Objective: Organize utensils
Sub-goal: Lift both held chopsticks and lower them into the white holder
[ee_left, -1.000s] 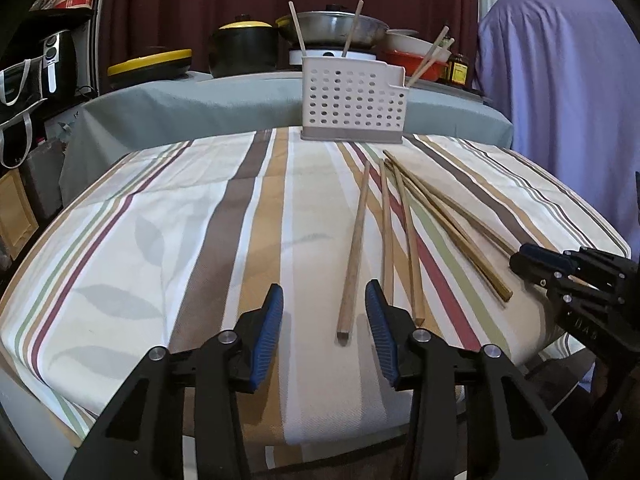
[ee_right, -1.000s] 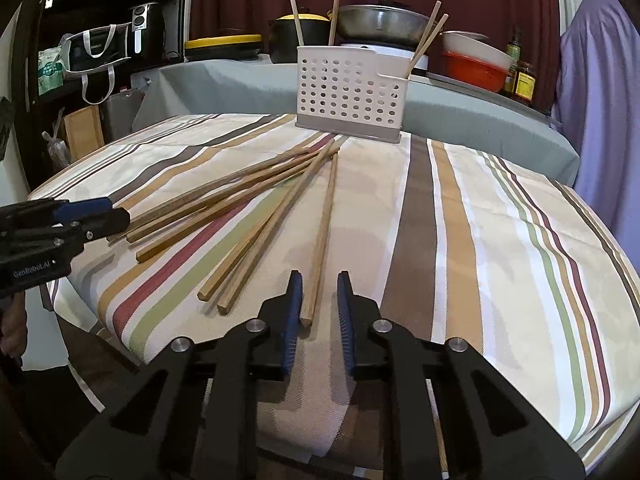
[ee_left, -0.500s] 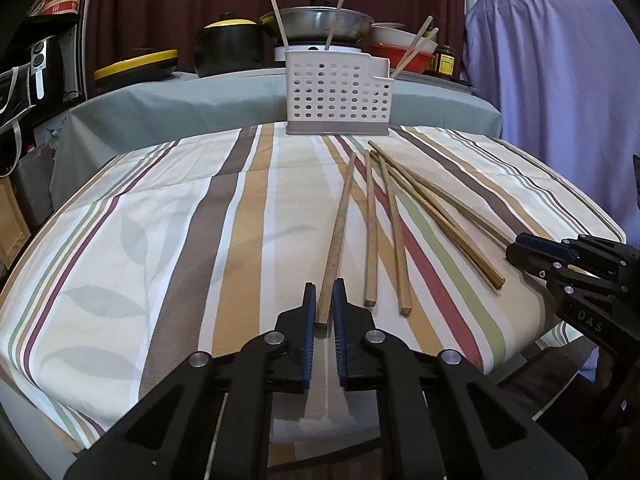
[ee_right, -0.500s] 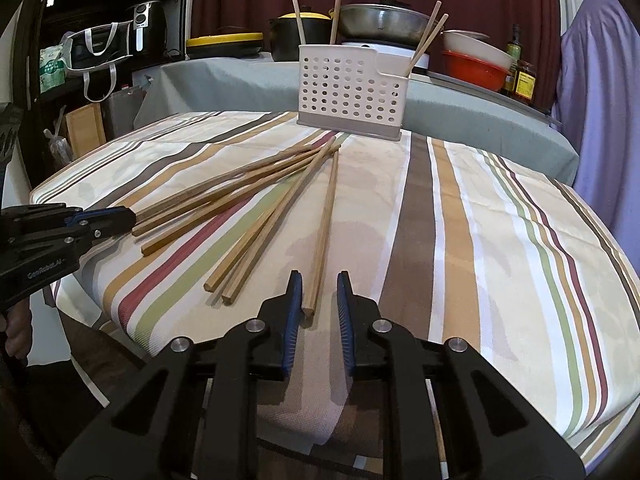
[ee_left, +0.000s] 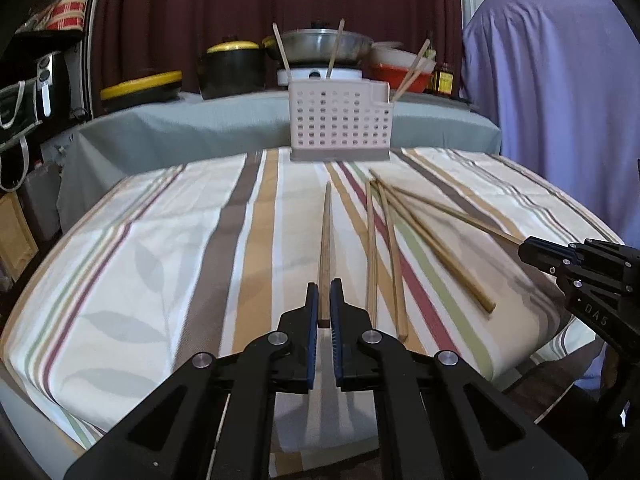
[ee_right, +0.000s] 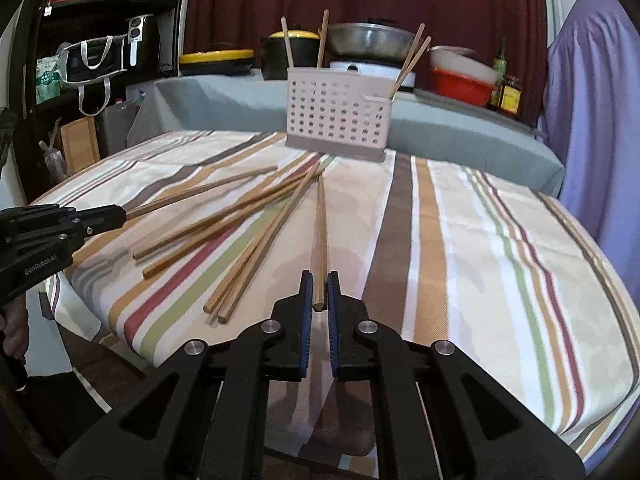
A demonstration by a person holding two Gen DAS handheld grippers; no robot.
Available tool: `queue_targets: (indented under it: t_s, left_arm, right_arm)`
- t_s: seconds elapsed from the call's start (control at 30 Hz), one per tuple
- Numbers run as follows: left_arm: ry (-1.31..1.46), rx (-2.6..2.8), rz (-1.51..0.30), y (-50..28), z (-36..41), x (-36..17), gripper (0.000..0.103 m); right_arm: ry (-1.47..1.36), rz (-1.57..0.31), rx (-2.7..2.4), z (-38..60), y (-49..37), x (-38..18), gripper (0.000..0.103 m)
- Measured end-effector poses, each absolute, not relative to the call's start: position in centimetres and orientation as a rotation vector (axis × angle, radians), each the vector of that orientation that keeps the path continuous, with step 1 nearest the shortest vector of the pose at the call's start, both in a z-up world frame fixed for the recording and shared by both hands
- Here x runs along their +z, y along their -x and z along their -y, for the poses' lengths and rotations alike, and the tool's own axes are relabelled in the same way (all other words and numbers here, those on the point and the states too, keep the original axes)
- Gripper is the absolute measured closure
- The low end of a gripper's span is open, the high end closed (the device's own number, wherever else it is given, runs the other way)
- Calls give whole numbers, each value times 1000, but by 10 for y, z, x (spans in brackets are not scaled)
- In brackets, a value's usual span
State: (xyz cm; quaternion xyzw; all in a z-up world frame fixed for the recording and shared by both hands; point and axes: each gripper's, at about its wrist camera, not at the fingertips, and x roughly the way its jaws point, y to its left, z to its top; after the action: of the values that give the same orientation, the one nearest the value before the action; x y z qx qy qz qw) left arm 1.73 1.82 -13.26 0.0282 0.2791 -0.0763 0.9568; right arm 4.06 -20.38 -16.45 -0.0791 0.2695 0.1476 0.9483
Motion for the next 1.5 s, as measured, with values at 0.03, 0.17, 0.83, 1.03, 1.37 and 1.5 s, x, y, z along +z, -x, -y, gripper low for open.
queue_targets:
  t_s: [0.03, 0.17, 0.83, 1.03, 1.37, 1.5]
  left_arm:
    - [-59, -153, -556, -17, -18, -129, 96]
    - [-57, -148, -514, -15, -19, -114, 96]
    - [-6, -102, -293, -10, -38, -20, 96]
    - [31, -85, -277, -17, -43, -3, 96]
    - [44, -84, -260, -24, -42, 20, 96]
    - [47, -85, -247, -31, -42, 25, 96]
  right_arm:
    - [168, -530, 294, 204, -39, -160, 95]
    - [189, -473, 281, 204, -36, -142, 97]
    - [93, -259, 265, 235, -42, -45, 97]
    - [78, -226, 267, 240, -48, -27, 97]
    - [83, -230, 275, 237, -66, -18, 97]
    - [82, -239, 283, 235, -74, -14, 97]
